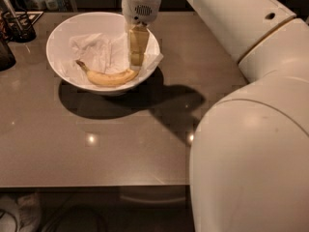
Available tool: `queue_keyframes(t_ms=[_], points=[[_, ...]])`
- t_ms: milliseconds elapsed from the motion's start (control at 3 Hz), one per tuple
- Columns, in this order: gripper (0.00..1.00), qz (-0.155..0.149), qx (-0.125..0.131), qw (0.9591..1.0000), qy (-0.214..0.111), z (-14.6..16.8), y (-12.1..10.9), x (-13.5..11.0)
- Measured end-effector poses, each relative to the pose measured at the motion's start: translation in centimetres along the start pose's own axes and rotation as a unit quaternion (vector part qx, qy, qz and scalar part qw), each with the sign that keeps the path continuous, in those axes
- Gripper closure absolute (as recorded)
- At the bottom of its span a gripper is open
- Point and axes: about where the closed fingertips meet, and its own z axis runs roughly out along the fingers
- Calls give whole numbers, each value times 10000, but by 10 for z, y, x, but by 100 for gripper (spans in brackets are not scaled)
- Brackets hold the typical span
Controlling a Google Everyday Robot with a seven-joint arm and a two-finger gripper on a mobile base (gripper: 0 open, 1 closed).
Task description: Pick banana from white bowl
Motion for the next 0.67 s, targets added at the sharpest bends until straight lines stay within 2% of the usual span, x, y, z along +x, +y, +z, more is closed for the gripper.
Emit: queue_keyframes(t_ms=[667], points=[[29,-189,-246,9995,46,32,-11,-17]])
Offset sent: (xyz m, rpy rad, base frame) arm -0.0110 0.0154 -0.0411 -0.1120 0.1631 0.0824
